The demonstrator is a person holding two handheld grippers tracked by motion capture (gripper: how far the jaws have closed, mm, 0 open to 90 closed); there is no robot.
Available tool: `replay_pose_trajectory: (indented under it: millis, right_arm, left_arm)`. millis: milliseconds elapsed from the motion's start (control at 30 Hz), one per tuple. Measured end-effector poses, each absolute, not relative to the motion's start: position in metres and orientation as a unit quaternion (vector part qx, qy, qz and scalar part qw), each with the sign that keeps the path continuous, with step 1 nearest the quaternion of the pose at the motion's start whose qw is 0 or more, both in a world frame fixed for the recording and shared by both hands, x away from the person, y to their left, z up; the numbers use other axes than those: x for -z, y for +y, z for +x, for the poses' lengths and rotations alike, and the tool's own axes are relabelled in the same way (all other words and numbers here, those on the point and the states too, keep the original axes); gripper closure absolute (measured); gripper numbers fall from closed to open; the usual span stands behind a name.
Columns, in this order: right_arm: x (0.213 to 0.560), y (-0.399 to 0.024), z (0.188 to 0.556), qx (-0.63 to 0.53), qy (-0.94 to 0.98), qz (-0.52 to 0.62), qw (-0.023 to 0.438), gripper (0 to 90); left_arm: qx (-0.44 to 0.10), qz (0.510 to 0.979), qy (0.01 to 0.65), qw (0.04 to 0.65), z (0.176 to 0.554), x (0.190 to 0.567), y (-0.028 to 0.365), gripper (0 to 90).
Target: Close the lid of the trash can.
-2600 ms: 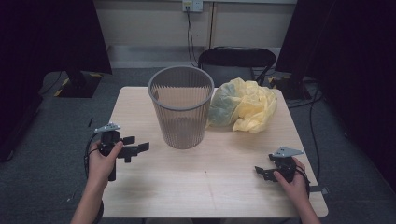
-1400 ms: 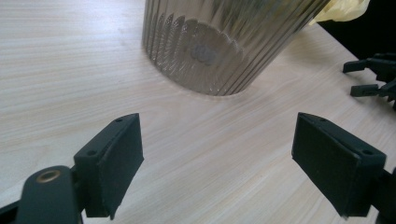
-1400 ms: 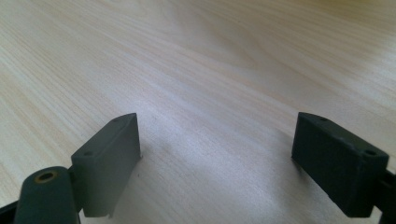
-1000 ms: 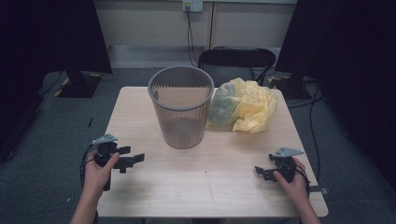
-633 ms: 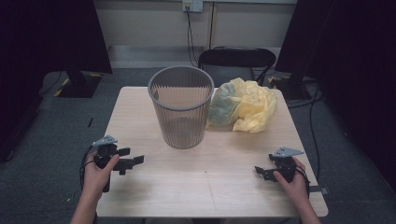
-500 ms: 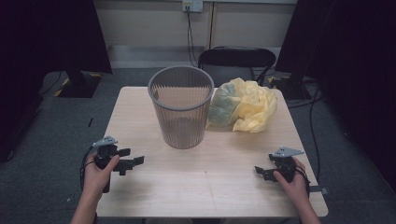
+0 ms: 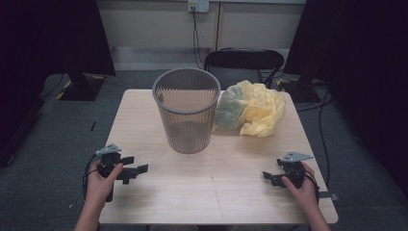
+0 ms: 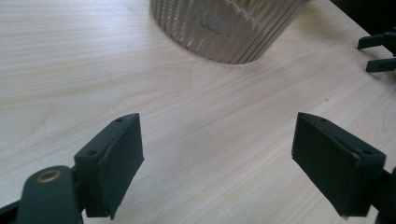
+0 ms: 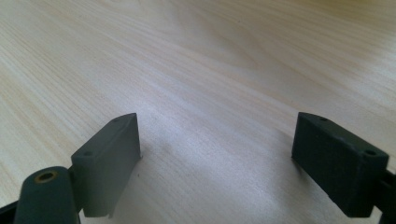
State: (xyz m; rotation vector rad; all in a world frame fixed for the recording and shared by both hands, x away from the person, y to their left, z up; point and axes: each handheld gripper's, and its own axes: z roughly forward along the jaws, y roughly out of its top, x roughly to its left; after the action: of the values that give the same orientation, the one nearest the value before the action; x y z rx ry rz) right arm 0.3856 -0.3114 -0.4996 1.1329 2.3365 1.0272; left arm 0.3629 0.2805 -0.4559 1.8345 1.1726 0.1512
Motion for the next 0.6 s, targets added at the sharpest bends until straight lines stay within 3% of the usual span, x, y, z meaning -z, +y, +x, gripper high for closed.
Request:
replay_pose_trajectory:
  millis: [600]
  right_arm:
    - [0.5,-0.311,0.386,-0.362,0.824,0.4,0.174,14.4]
  left_arm:
    - [-0.06,0.753,0.476,0.45,0.357,0.468,0.287,16.1]
